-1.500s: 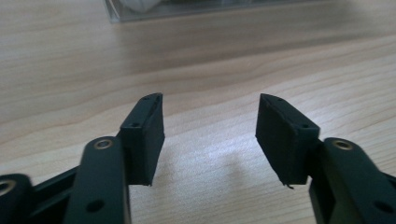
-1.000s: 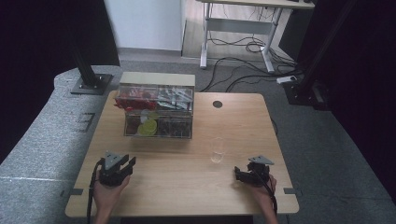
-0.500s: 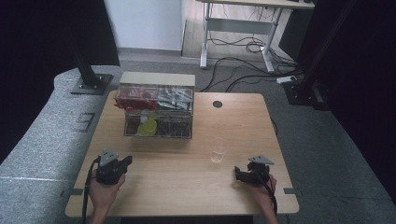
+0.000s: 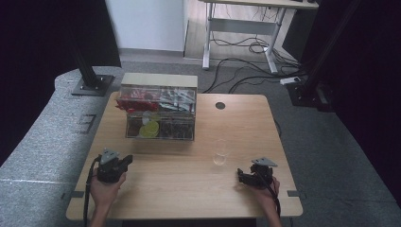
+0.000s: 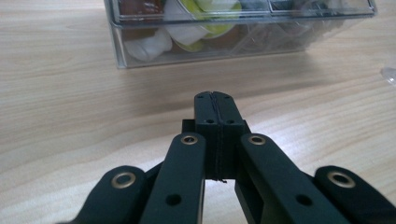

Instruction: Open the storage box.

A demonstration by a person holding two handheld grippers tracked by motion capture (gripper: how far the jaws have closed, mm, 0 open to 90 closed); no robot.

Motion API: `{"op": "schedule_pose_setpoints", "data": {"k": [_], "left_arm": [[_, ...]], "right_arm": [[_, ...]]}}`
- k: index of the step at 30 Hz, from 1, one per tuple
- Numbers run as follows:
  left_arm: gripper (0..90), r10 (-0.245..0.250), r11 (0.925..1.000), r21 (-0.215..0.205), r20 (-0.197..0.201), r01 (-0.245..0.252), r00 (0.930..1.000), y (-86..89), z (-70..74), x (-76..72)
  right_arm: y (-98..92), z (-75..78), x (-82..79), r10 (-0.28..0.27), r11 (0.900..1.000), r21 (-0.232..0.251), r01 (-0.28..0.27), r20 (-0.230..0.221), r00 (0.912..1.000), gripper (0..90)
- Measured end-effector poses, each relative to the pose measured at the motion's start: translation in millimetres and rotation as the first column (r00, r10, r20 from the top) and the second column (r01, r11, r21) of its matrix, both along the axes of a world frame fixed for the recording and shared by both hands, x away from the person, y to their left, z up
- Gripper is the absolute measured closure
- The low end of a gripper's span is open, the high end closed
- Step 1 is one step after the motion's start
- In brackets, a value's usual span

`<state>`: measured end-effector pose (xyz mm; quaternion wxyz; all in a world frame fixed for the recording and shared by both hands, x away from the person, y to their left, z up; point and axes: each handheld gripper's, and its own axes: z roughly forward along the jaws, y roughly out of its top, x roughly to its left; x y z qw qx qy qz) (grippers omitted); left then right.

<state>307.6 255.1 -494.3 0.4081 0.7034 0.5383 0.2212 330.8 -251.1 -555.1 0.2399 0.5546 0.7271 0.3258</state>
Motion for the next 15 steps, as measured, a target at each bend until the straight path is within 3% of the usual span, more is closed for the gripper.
{"op": "schedule_pose_setpoints", "data": {"k": [8, 15], "left_arm": [[90.0, -0.009, 0.9999, -0.014, 0.010, 0.010, 0.9999, 0.6, 7.5, 11.9], [90.0, -0.016, 0.9995, -0.028, -0.011, 0.016, 0.9998, 1.2, 4.1, 20.9]], "right_arm": [[0.2, 0.0, 0.1, -0.003, 1.000, -0.001, 0.003, 0.001, 1.0000, 14.1], [0.4, 0.0, 0.1, -0.006, 1.000, -0.001, 0.006, 0.001, 1.0000, 14.2]]}}
